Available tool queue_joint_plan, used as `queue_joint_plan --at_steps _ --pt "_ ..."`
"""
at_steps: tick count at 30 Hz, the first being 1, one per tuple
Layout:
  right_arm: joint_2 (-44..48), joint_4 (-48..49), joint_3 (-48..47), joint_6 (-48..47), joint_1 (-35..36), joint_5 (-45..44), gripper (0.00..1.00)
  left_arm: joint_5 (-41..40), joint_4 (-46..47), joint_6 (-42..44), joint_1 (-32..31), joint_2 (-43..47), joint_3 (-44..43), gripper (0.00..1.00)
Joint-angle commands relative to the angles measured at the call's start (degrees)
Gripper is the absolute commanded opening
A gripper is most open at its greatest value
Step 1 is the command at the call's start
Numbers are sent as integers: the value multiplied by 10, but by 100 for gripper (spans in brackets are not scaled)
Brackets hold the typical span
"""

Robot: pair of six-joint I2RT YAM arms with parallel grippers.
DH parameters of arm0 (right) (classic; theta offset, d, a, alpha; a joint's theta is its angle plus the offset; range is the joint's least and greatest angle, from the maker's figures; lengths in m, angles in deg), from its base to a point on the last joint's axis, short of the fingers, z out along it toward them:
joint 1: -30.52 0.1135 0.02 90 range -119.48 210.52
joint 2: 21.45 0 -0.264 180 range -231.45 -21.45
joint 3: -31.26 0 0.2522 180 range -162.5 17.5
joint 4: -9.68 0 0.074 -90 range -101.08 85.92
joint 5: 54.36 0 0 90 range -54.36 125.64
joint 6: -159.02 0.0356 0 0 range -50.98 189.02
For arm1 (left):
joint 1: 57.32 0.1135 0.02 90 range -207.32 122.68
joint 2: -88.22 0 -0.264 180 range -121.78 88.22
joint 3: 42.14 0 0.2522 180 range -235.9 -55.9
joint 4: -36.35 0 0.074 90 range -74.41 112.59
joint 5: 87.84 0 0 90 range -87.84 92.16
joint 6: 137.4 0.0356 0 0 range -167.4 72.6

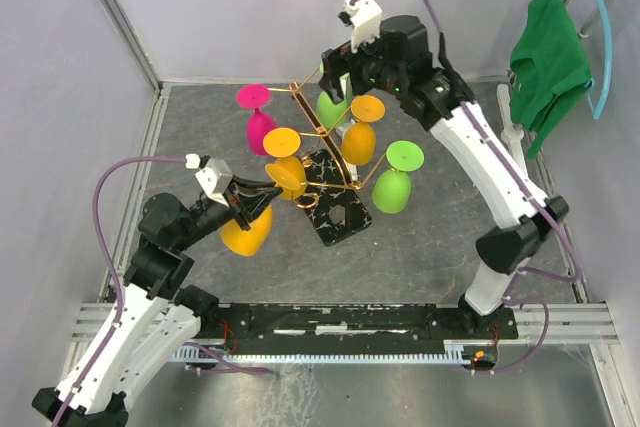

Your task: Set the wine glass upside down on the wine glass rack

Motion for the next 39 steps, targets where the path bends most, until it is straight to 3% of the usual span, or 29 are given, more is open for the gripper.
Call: queue_joint_plan --at_steps 1,19,30,39 --pt "-64 -19 -59 44 7 40 100 -9 23 25 -1 -8 -13 3" --pt "-167 0 -115 81 60 42 98 0 17 38 -1 -26 -29 3" --pt "-214 -25 -156 66 69 -15 96 -2 7 46 -1 -20 -33 3" --pt "-252 16 -169 64 71 -21 90 2 1 54 -1 -25 -35 3"
